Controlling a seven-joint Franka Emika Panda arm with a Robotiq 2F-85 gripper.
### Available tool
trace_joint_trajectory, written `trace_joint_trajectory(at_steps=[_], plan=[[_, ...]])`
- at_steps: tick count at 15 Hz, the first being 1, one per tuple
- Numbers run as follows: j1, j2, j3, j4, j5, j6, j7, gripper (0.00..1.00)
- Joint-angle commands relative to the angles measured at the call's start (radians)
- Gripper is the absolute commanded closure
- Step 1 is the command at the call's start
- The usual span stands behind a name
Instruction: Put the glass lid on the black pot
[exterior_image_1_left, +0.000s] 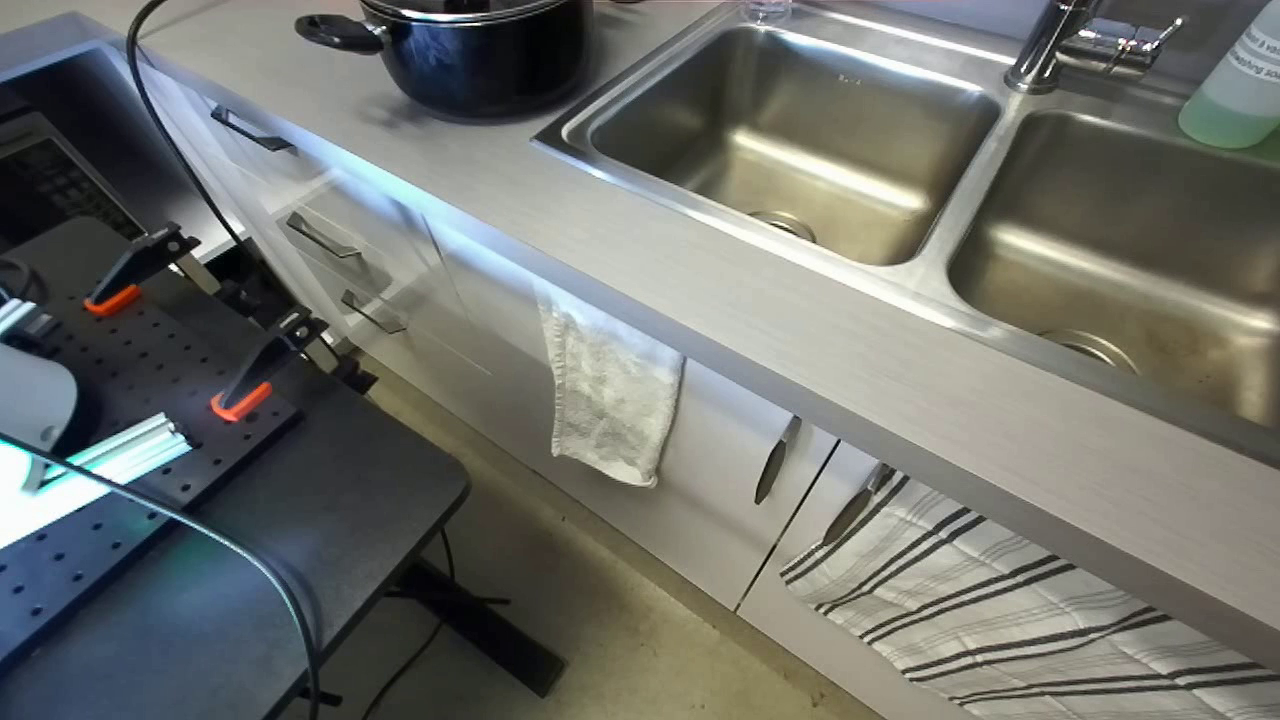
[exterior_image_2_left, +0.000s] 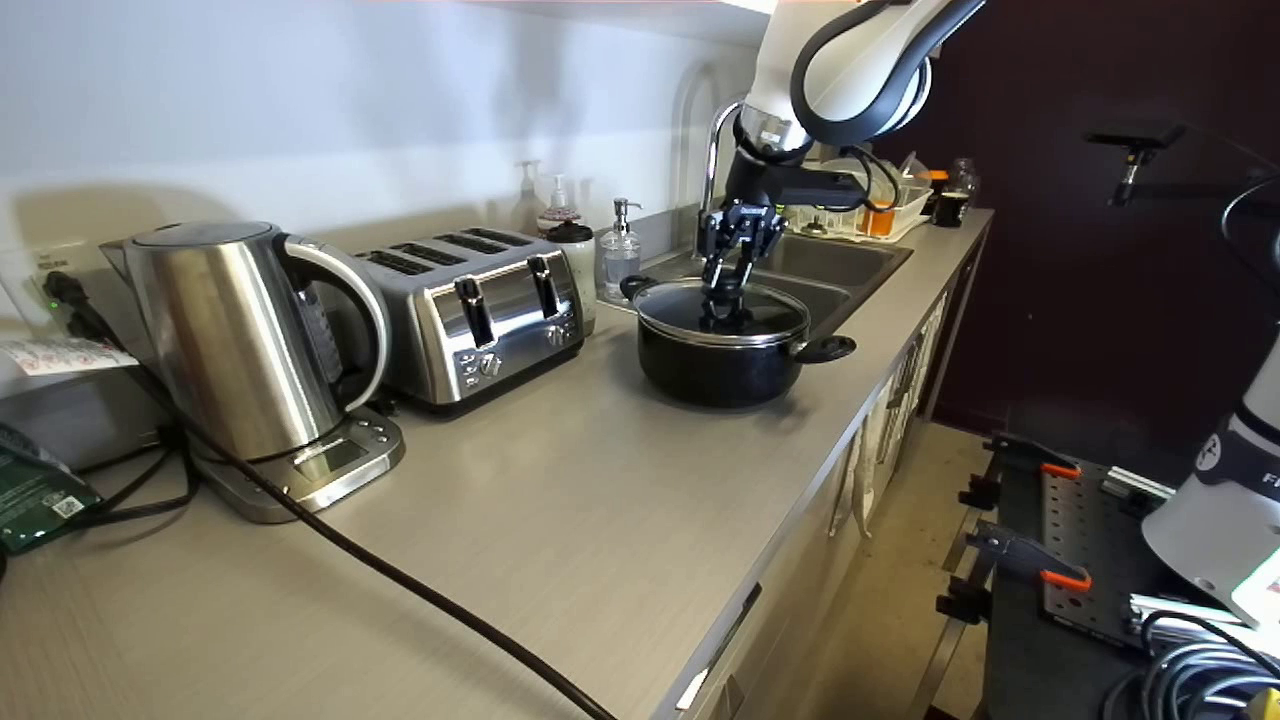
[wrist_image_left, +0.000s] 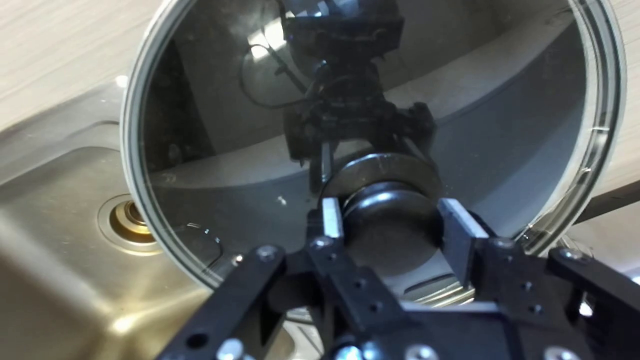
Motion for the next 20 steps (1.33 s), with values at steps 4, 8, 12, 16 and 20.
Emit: trace_joint_trajectory(at_steps=[4,8,12,16,20], plan=[[0.001,-0.041,-0.005,-0.019,-0.008,-0.016,0.028,0.75],[0.000,-0.034,-0.006,-0.017,-0.007,-0.019,0.037,0.75],[-0.001,-0.030,-0.010,-0.012,-0.023,-0.023,0.053,0.75],[-0.001,-0.036,-0.013,-0.012,-0.044,-0.029,0.075,0.75],[-0.003,-0.039,-0.019,-0.010,-0.061,-0.041,0.093,0.75]])
